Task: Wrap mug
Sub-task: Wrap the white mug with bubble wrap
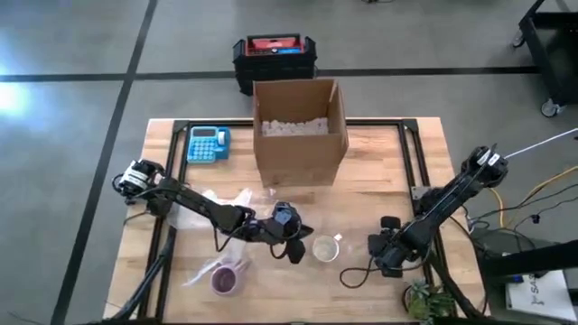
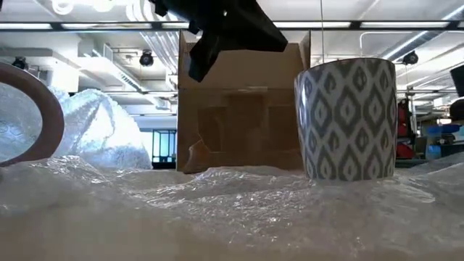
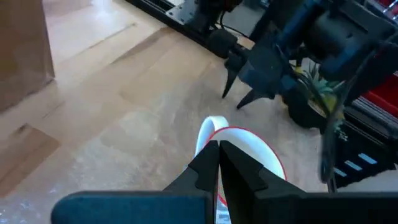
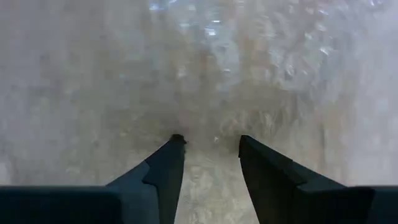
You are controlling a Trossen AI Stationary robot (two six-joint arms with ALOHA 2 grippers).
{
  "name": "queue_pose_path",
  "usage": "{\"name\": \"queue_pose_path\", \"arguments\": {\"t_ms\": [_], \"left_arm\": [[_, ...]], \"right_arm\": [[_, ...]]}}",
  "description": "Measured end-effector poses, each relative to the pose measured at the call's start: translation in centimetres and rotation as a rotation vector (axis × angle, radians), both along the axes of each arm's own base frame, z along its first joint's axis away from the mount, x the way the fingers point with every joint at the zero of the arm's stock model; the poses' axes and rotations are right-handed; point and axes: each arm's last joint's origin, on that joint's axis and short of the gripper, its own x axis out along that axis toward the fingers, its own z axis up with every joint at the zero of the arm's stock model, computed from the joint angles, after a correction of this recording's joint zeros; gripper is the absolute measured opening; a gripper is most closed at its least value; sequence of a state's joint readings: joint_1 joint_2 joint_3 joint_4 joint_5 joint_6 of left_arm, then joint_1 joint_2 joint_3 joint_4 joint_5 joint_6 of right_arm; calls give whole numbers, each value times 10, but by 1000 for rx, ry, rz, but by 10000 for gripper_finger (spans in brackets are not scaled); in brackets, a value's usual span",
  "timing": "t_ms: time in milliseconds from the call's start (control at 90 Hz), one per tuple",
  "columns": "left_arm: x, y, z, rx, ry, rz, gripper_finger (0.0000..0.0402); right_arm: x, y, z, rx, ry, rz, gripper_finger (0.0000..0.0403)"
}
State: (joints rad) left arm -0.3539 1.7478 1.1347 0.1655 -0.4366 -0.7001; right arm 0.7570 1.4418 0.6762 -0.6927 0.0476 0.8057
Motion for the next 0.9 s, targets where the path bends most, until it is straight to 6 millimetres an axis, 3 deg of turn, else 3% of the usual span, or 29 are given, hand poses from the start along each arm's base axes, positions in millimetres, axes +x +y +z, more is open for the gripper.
{"name": "queue_pose_path", "arguments": {"t_ms": [111,211,444,578,722,900], "left_arm": [[0,0,0,1,0,0,0],[0,1,-1,13,6,-4,0],[0,0,0,21,7,-18,0],[0,0,0,35,9,-25,0],[1,-1,-3,31,7,-23,0],[4,-2,-7,21,4,-19,0]], "right_arm": [[4,3,5,9,-24,44,67],[12,8,22,24,-80,108,13],[29,16,92,95,-239,210,13],[47,12,124,45,-488,219,2],[73,8,130,-38,-737,219,3],[108,-4,100,-56,-740,170,3]]}}
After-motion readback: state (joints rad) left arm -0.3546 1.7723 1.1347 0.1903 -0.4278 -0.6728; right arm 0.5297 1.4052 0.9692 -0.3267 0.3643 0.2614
